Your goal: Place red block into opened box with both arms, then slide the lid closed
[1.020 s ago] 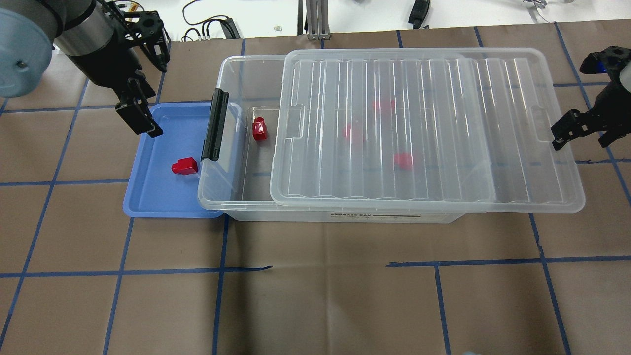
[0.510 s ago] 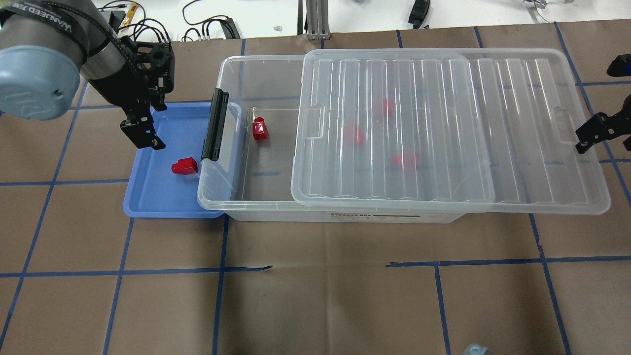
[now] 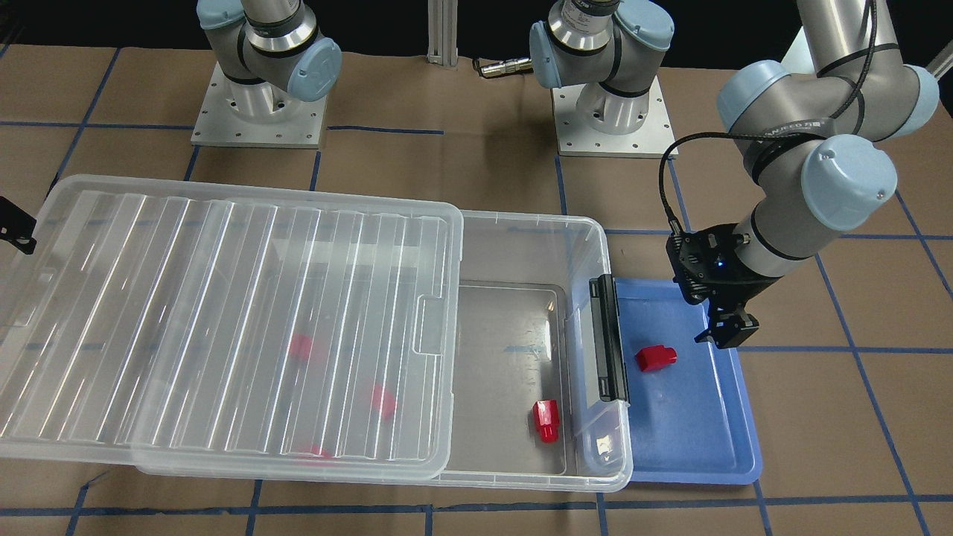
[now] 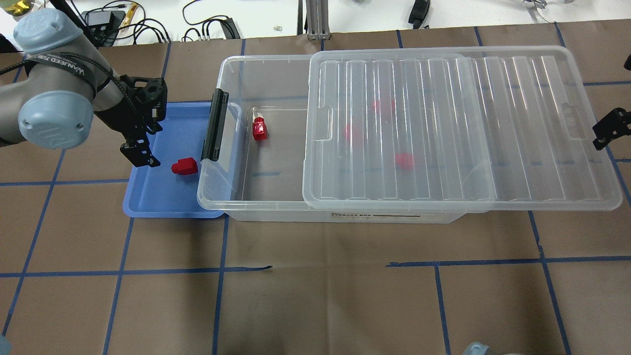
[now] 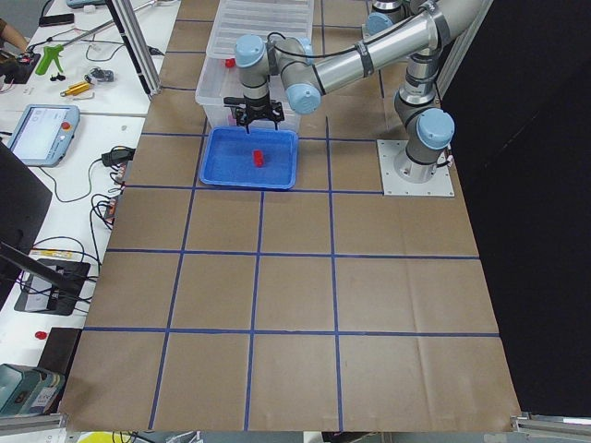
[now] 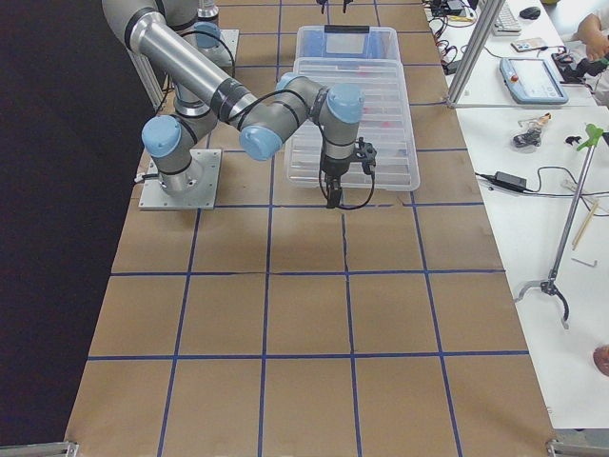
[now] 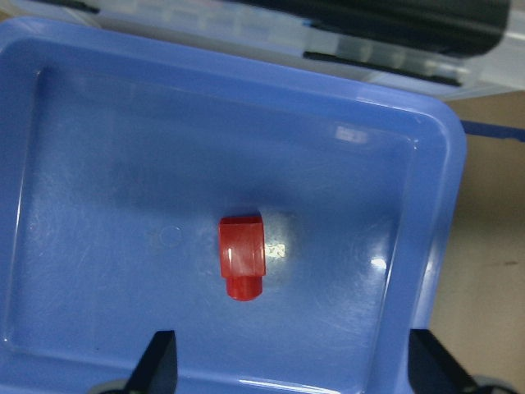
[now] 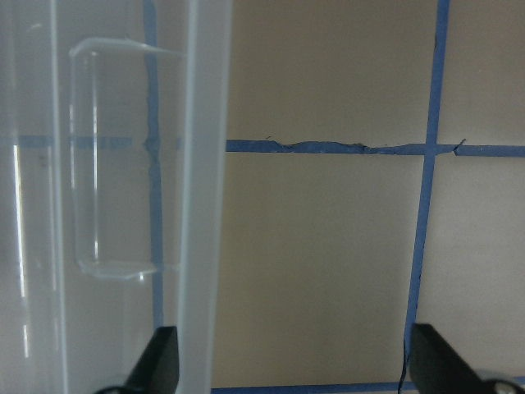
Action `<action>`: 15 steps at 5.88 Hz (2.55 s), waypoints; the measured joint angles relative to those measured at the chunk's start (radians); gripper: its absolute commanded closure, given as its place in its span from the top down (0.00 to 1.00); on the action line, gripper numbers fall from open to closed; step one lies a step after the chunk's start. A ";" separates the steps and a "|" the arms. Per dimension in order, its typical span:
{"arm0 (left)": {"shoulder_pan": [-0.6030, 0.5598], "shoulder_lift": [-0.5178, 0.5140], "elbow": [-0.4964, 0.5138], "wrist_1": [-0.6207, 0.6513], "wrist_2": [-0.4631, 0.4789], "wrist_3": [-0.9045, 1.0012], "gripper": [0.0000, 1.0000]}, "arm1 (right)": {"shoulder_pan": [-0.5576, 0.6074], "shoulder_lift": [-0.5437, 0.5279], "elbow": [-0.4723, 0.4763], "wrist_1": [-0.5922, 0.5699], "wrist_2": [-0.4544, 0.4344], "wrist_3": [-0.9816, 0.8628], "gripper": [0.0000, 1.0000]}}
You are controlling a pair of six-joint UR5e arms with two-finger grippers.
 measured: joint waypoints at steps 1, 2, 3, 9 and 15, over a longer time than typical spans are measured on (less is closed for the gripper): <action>0.001 -0.048 -0.004 0.053 -0.001 0.004 0.98 | 0.003 -0.027 -0.001 0.010 0.000 0.018 1.00; -0.001 -0.093 -0.009 0.089 -0.003 0.005 0.98 | 0.016 -0.072 -0.005 0.041 0.006 0.066 1.00; -0.005 -0.132 -0.023 0.130 -0.007 0.004 0.98 | 0.063 -0.107 -0.043 0.113 0.012 0.155 1.00; -0.021 -0.208 -0.028 0.224 -0.012 0.034 0.10 | 0.565 -0.054 -0.348 0.416 0.099 0.843 1.00; -0.160 0.026 0.212 -0.225 -0.172 -0.158 0.05 | 0.572 -0.038 -0.340 0.402 0.089 0.712 1.00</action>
